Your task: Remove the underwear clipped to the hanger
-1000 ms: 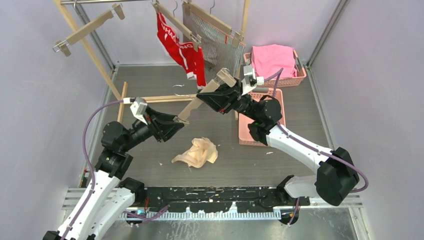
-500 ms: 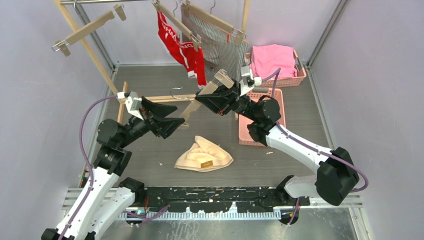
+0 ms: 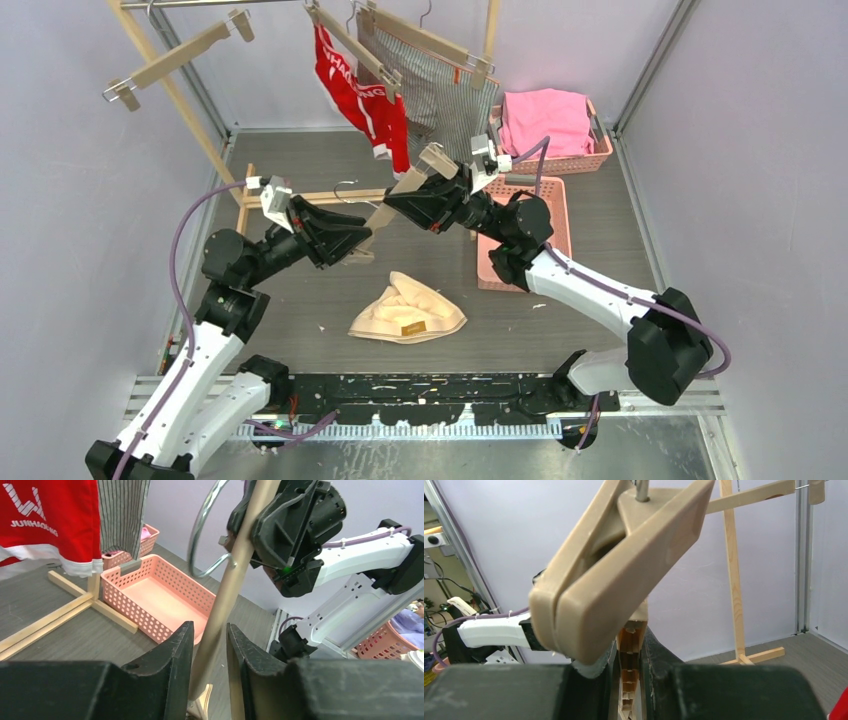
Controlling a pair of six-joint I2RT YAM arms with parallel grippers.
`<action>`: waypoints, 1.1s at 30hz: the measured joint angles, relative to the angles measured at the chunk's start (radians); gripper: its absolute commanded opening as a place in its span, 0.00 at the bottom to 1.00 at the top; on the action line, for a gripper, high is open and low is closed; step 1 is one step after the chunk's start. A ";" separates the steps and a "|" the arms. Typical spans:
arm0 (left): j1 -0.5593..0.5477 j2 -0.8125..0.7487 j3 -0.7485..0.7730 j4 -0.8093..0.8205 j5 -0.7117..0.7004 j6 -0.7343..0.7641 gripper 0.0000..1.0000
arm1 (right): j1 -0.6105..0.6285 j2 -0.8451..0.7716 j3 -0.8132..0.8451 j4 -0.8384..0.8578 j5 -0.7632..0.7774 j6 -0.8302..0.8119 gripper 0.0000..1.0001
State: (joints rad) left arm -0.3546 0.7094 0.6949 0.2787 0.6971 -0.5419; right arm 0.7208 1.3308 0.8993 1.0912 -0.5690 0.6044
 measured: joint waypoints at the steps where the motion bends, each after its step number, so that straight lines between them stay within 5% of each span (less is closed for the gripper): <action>1: 0.000 0.002 0.000 0.008 0.007 -0.005 0.42 | 0.002 0.004 0.000 0.000 0.000 0.000 0.01; 4: -0.006 0.015 -0.002 0.046 0.028 -0.028 0.49 | 0.005 0.012 0.000 0.004 0.002 0.000 0.01; 10: -0.018 0.031 -0.031 0.069 0.042 -0.051 0.49 | 0.006 0.024 0.008 0.007 0.007 0.000 0.01; 13: -0.018 0.025 -0.037 0.069 0.042 -0.052 0.35 | 0.006 0.024 0.015 0.008 0.008 0.000 0.01; 16: -0.018 0.021 -0.037 0.069 0.039 -0.047 0.03 | 0.007 0.024 0.019 0.012 0.005 0.010 0.01; 21: -0.023 0.016 -0.037 0.090 0.097 -0.016 0.00 | 0.008 0.024 0.023 0.012 0.003 0.061 0.01; 22: -0.023 0.015 -0.037 0.090 0.100 -0.016 0.00 | 0.009 0.023 0.023 0.013 0.003 0.062 0.05; 25: -0.023 0.003 -0.037 0.079 0.096 -0.013 0.00 | 0.010 0.021 0.023 0.009 0.003 0.068 0.54; 26: -0.023 -0.005 -0.035 0.067 0.097 -0.015 0.00 | 0.010 0.018 0.021 -0.001 0.011 0.053 0.64; 30: -0.027 -0.038 0.034 -0.093 0.059 0.021 0.00 | 0.011 -0.005 -0.010 -0.046 0.031 -0.014 0.95; 33: -0.027 -0.068 0.149 -0.281 0.008 0.090 0.00 | 0.011 -0.049 -0.031 -0.161 0.043 -0.090 1.00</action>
State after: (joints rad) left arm -0.3813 0.6411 0.8436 -0.0025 0.7055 -0.4519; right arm 0.7319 1.2819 0.8680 0.9298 -0.5262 0.5144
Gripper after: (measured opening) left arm 0.077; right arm 0.969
